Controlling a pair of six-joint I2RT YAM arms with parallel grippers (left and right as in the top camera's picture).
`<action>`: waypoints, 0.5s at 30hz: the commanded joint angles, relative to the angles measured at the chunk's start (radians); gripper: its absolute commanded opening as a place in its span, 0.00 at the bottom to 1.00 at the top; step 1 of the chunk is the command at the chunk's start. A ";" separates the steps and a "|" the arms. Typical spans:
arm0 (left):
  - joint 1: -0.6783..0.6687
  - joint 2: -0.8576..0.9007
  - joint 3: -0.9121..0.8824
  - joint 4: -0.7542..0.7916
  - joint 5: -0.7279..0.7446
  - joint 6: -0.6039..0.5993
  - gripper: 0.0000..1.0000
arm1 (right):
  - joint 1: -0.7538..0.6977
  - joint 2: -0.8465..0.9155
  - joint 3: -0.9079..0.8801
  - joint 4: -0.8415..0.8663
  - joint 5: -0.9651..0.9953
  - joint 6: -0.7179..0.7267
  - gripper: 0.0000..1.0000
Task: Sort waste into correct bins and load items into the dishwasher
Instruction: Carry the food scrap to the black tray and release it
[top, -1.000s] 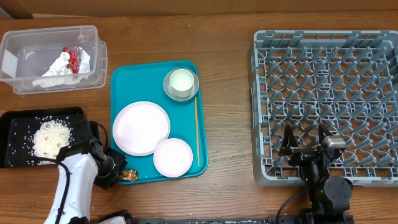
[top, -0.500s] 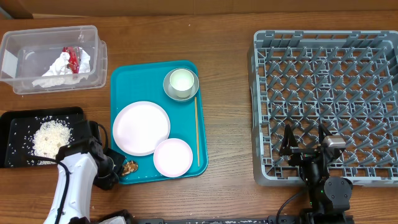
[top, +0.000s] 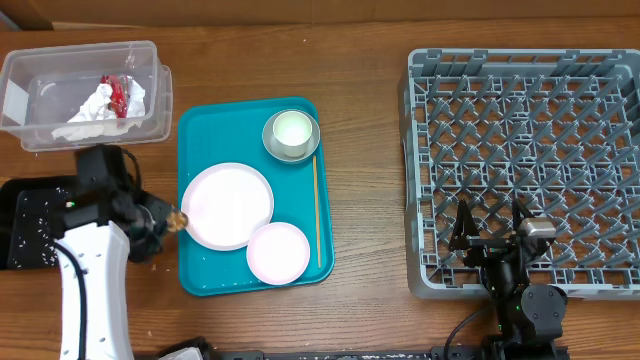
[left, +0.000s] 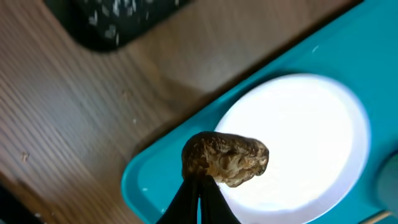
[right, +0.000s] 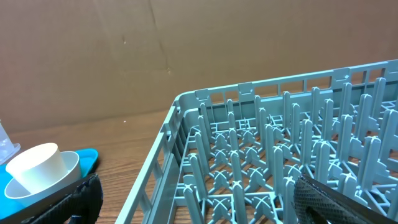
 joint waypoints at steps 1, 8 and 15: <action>0.056 0.001 0.073 0.016 -0.051 0.018 0.04 | -0.005 -0.009 -0.010 0.008 0.014 -0.006 1.00; 0.195 0.008 0.074 0.188 -0.169 0.003 0.04 | -0.005 -0.009 -0.010 0.008 0.014 -0.006 1.00; 0.299 0.093 0.071 0.294 -0.244 -0.127 0.04 | -0.005 -0.009 -0.010 0.008 0.014 -0.006 1.00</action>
